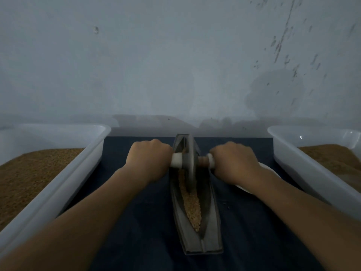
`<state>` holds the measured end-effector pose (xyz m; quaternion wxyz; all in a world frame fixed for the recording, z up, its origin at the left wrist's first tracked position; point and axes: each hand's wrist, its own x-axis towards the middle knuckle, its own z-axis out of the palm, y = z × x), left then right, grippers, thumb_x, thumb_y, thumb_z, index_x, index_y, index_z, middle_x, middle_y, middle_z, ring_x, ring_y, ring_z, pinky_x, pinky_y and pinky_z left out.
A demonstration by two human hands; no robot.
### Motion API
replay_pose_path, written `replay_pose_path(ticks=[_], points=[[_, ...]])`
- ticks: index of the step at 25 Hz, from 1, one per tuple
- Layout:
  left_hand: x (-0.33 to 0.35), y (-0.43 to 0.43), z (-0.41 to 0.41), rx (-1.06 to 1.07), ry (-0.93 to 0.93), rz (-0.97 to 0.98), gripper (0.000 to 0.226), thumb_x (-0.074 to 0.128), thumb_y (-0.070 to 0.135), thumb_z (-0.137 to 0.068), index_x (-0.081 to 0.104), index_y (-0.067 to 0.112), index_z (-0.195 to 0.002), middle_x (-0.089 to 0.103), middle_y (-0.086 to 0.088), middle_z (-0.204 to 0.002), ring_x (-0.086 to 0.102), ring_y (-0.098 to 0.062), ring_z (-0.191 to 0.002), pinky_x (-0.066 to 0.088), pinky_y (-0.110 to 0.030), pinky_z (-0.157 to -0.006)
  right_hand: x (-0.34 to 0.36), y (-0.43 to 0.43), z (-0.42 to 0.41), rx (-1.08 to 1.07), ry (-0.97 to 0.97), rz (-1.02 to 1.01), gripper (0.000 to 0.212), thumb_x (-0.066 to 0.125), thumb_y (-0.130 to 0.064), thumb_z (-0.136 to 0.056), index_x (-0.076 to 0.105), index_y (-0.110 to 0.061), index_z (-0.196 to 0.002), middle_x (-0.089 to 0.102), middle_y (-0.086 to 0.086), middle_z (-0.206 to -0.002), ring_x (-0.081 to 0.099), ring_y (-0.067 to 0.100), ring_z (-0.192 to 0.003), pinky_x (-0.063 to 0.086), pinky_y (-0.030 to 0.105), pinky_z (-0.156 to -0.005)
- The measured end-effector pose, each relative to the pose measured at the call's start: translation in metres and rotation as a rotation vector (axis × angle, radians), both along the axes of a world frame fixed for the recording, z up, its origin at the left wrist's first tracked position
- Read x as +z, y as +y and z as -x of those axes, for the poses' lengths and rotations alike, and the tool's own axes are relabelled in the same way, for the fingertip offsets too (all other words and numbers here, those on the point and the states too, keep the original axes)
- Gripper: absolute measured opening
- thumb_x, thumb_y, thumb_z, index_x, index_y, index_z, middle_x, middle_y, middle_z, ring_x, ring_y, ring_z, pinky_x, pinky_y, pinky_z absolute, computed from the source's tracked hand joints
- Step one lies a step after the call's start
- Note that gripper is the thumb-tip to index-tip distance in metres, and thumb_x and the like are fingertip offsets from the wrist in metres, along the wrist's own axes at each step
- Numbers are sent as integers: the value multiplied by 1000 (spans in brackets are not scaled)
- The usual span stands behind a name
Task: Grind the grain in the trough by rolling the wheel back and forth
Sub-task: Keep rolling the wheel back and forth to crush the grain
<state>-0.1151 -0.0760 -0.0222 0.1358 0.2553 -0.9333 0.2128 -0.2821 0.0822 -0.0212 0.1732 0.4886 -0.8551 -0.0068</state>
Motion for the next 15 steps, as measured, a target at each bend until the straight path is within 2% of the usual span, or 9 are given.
replay_pose_path(ticks=[3,5,7,9,12,13,15], points=[[6,-21,23,55,29,-29,11,61,25,-87,65,25,-97,60,0,-85,55,-23,-69,37,-35,-56,11,-37,22,-2,7,-11,19,66,-25,-82,50,-28,-72,57,-3,-74,45,15,-59,34,27,-53],[9,-21,25,56,34,-38,12,60,25,-87,65,25,-98,61,-1,-87,59,-24,-73,38,-35,-57,11,-39,25,8,17,0,28,67,-26,-82,44,-30,-66,50,-5,-69,42,13,-57,33,27,-52],[8,-7,12,49,22,-59,11,61,25,-87,64,26,-97,56,0,-81,54,-23,-68,38,-35,-57,8,-24,14,22,6,12,30,66,-30,-81,40,-31,-65,47,-7,-69,46,16,-61,36,28,-55],[1,15,-13,26,33,-54,8,63,28,-86,61,27,-93,43,5,-70,43,-18,-60,34,-33,-54,4,3,-4,36,3,6,30,66,-34,-78,39,-32,-63,48,-8,-71,50,18,-64,39,29,-56],[-8,45,-49,-18,70,5,23,67,33,-81,44,32,-80,28,9,-61,26,-12,-50,22,-30,-47,-4,44,-30,74,73,36,34,67,-34,-72,36,-34,-60,45,-12,-63,46,11,-54,27,25,-46],[-8,48,-54,-32,71,21,26,68,33,-80,42,33,-79,26,9,-61,25,-12,-50,19,-29,-46,-4,51,-34,74,82,46,35,68,-35,-70,35,-34,-60,44,-12,-61,45,10,-53,24,24,-45],[-4,48,-52,-40,56,26,17,67,33,-82,50,32,-84,28,8,-63,32,-15,-53,20,-30,-47,-3,54,-34,46,47,26,33,67,-36,-72,37,-34,-61,46,-13,-62,45,8,-54,23,24,-45]])
